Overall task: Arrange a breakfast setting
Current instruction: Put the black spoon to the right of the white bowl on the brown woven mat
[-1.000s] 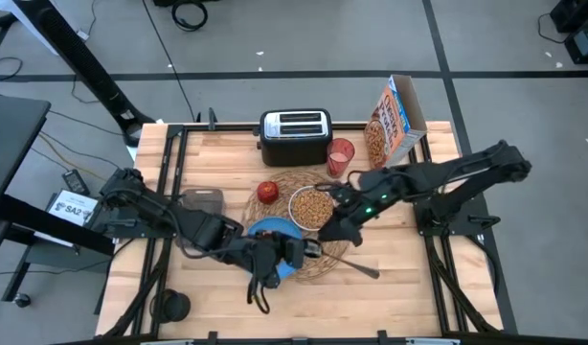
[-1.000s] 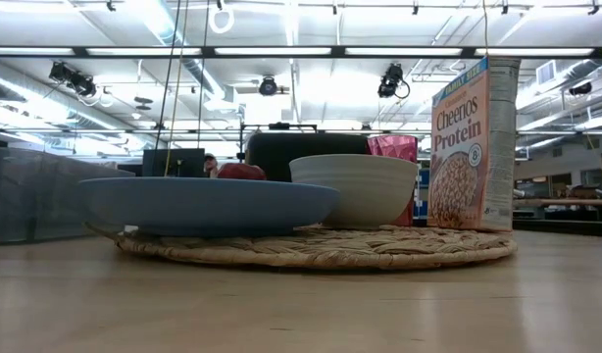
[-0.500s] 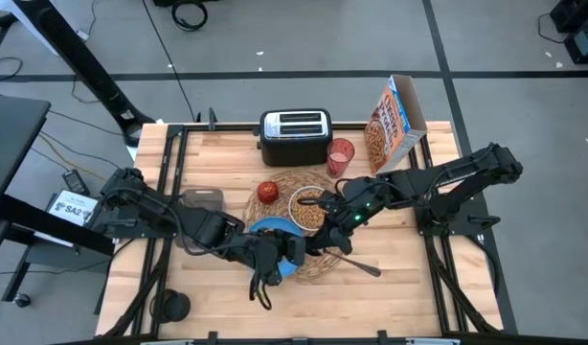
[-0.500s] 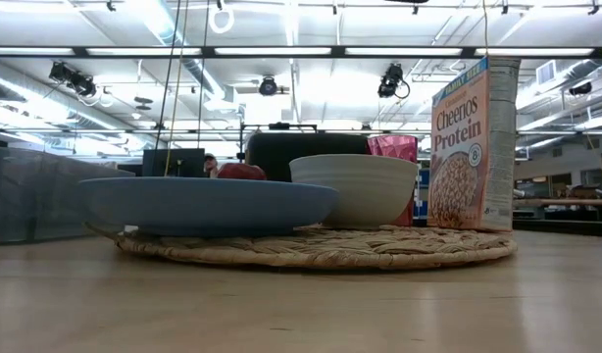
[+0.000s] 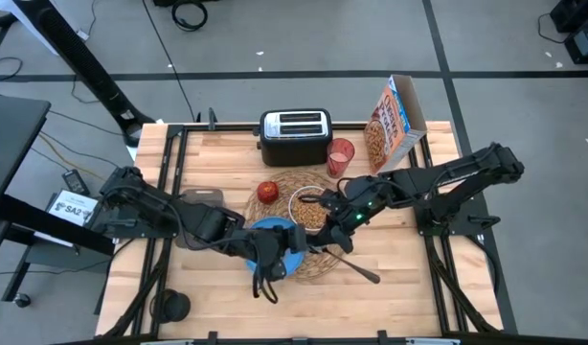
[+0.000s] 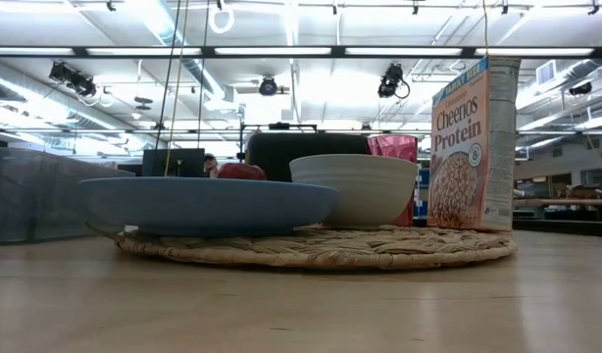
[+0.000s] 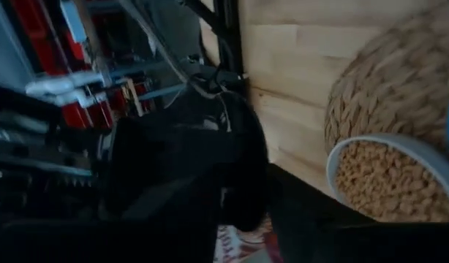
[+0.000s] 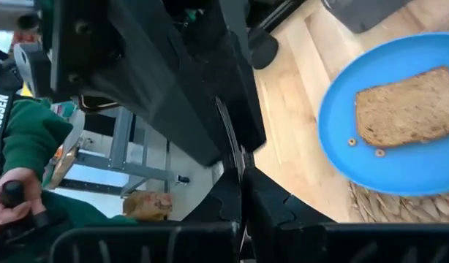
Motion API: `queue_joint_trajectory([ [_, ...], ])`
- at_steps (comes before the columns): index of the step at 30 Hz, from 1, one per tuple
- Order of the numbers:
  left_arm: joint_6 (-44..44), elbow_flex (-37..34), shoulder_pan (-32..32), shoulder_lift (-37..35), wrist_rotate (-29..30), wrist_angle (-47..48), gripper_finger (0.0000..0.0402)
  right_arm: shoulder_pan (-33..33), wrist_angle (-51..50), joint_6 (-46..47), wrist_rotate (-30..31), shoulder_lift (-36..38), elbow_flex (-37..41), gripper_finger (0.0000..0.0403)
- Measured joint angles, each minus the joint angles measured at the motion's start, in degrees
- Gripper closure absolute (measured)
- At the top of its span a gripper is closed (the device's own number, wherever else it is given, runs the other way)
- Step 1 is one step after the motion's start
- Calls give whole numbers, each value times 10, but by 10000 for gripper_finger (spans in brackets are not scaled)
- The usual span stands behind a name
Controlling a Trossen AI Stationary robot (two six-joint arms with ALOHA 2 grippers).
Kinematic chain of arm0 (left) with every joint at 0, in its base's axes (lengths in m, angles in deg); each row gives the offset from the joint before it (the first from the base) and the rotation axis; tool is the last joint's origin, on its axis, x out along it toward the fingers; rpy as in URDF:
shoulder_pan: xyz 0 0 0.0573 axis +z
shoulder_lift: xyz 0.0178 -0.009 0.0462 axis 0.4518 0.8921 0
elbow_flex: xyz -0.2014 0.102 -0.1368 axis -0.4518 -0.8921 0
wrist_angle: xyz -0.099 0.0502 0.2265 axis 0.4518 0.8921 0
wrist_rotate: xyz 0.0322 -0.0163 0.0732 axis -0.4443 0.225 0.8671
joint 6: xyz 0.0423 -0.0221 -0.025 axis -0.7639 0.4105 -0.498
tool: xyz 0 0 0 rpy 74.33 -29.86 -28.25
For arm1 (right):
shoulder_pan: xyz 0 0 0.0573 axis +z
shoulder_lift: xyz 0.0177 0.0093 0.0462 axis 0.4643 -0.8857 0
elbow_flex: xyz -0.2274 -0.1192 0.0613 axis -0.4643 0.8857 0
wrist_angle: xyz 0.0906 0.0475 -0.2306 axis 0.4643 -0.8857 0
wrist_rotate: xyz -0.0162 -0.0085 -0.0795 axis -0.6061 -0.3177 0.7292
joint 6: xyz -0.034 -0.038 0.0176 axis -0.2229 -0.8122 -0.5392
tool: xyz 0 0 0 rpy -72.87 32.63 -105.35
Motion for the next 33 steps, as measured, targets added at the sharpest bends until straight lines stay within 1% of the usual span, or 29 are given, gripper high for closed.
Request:
queue_joint_trajectory([
  [3,57,0,0,-7,0,22,256,-3,-24,7,14,17,0,393],
  [6,160,0,-2,-25,8,78,219,-2,-78,27,61,48,0,393],
  [9,340,0,-4,-44,22,183,193,12,-172,81,131,81,-1,393],
  [11,482,0,-4,-55,23,266,187,27,-255,137,181,92,-1,393],
  [13,622,0,-4,-64,22,332,187,44,-332,198,225,94,0,393],
  [15,746,0,-4,-69,7,386,191,58,-394,257,269,88,0,393],
  [16,801,0,-3,-70,-2,402,194,64,-418,284,291,82,1,393],
  [18,880,0,-2,-70,-9,419,200,70,-437,319,324,72,16,393],
  [21,959,0,-6,-70,-12,427,209,70,-417,356,342,66,66,393],
  [25,1025,0,-19,-70,-20,429,216,70,-347,389,353,68,157,393],
  [29,1087,0,-39,-70,-19,431,219,60,-237,402,387,76,252,393],
  [33,1128,0,-59,-70,-16,431,219,41,-96,401,404,64,334,393],
])
